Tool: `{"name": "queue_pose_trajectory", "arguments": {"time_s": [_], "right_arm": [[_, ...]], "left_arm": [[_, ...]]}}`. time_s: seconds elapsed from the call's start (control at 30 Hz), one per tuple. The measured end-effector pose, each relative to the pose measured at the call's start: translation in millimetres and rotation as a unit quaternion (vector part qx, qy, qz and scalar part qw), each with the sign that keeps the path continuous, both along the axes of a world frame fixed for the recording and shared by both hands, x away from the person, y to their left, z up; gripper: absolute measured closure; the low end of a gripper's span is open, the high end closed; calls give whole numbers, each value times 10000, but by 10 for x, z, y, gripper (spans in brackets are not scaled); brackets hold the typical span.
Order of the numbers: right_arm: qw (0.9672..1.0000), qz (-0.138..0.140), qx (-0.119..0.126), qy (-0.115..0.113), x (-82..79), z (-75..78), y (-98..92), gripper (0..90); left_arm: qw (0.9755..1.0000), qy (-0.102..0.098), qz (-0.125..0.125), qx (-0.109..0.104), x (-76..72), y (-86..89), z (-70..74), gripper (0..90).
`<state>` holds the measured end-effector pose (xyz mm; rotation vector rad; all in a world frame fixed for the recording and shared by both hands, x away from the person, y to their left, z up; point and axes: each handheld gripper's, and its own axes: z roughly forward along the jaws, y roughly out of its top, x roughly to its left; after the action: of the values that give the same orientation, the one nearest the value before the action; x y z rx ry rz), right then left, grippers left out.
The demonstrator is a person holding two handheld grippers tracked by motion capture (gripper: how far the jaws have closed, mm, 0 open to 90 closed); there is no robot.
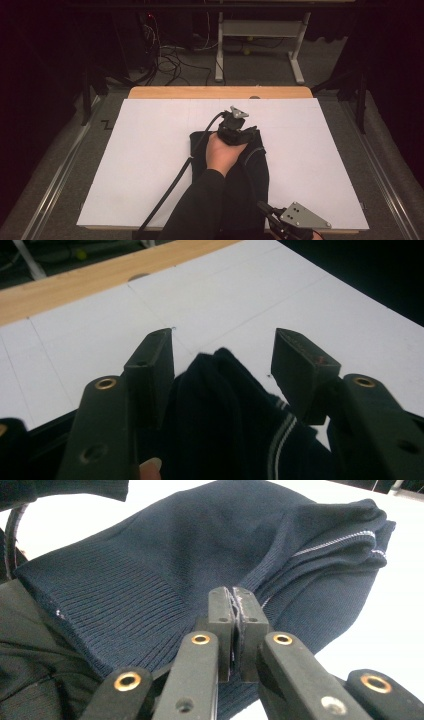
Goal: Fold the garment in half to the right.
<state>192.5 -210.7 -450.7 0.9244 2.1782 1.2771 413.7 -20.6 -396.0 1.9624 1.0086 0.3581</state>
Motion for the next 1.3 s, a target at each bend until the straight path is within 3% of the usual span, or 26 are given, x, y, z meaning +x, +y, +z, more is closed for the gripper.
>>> {"name": "queue_pose_trajectory", "arguments": {"time_s": [0.3, 0.63, 0.8, 0.93, 1.03, 1.3], "right_arm": [[10000, 42, -85, -24, 11, 7, 47, 900], [10000, 25, -68, -32, 58, 15, 86, 900], [9998, 34, -189, -60, 82, 24, 138, 900], [9996, 55, -235, -109, 85, 31, 178, 900], [9997, 33, -240, -99, 97, 33, 181, 900], [9997, -59, -231, -44, 114, 13, 112, 900]], "left_arm": [[9999, -92, 85, -23, -196, 496, -107, 275], [9990, -200, 242, -320, -403, 1177, -253, 162], [9978, -111, 414, -507, -514, 1568, -400, 142], [9969, -125, 598, -499, -599, 1869, -509, 124], [9957, -195, 758, -493, -689, 2092, -541, 47], [9961, -299, 753, -348, -1014, 2492, -625, 0]]}}
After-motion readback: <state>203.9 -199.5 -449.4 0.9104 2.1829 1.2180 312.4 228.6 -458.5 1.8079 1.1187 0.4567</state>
